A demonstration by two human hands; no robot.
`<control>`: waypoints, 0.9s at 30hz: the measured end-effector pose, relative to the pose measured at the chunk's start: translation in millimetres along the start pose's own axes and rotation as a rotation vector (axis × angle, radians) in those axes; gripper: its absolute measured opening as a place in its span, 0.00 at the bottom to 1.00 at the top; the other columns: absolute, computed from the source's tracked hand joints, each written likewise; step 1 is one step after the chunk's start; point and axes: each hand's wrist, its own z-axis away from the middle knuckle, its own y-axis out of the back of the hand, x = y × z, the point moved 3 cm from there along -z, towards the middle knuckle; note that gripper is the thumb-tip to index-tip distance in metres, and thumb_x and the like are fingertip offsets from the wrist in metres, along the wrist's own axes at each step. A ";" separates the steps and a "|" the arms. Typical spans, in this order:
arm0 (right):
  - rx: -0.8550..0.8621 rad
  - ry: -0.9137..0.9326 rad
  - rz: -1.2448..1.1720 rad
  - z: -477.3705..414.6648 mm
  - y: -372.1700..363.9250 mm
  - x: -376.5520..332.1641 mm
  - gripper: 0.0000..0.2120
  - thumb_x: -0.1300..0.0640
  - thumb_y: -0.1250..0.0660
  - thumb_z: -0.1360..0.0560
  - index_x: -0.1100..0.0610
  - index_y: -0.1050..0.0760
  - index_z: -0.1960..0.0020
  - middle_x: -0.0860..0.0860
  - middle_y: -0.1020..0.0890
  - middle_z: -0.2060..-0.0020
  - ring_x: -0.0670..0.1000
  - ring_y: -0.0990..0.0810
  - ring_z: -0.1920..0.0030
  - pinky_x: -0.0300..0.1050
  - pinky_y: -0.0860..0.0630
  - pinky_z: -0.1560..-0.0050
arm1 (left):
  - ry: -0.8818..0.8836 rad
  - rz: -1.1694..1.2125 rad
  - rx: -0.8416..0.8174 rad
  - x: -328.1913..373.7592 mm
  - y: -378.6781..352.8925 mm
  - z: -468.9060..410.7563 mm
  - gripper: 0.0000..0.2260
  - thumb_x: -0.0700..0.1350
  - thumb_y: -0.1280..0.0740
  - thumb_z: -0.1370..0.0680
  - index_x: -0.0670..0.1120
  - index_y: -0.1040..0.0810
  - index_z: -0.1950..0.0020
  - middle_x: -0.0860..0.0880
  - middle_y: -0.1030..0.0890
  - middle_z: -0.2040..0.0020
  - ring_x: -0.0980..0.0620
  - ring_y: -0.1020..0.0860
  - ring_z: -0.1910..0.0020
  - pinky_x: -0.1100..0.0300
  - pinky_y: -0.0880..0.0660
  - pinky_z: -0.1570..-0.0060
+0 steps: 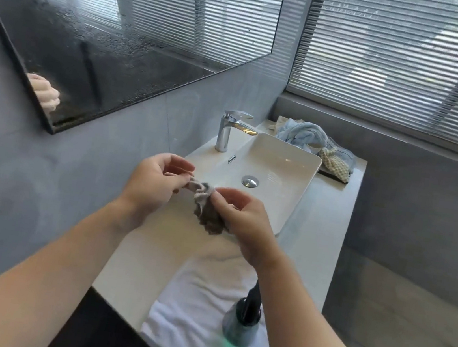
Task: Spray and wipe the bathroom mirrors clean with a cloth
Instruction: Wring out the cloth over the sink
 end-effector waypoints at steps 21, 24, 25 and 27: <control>-0.184 -0.035 0.082 29.0 -98.6 13.3 0.03 0.58 0.24 0.23 0.56 0.16 0.55 0.49 0.17 0.63 0.46 0.20 0.62 0.40 0.25 0.62 | 0.244 0.114 0.081 -25.0 102.4 84.6 0.16 0.26 0.37 0.22 0.44 0.18 0.47 0.47 0.13 0.55 0.52 0.15 0.57 0.62 0.21 0.62; -0.138 -0.097 0.065 20.0 -113.1 14.4 0.04 0.59 0.28 0.21 0.55 0.19 0.55 0.48 0.19 0.64 0.47 0.22 0.64 0.39 0.28 0.65 | 0.185 0.008 0.070 -26.6 119.5 74.8 0.15 0.29 0.35 0.21 0.48 0.17 0.48 0.48 0.13 0.53 0.49 0.16 0.52 0.58 0.22 0.53; -0.135 -0.114 0.062 17.6 -119.5 14.7 0.05 0.58 0.28 0.20 0.55 0.20 0.54 0.48 0.18 0.63 0.47 0.22 0.63 0.39 0.28 0.65 | 0.160 -0.034 0.073 -26.6 124.6 71.4 0.15 0.30 0.35 0.21 0.49 0.17 0.49 0.48 0.13 0.54 0.50 0.16 0.52 0.58 0.23 0.52; -0.116 -0.142 0.044 12.1 -130.6 17.4 0.05 0.57 0.29 0.19 0.54 0.21 0.54 0.49 0.18 0.62 0.49 0.21 0.61 0.41 0.27 0.64 | 0.114 -0.139 0.087 -27.7 134.8 63.9 0.14 0.32 0.35 0.20 0.51 0.17 0.52 0.50 0.14 0.54 0.51 0.17 0.53 0.56 0.22 0.50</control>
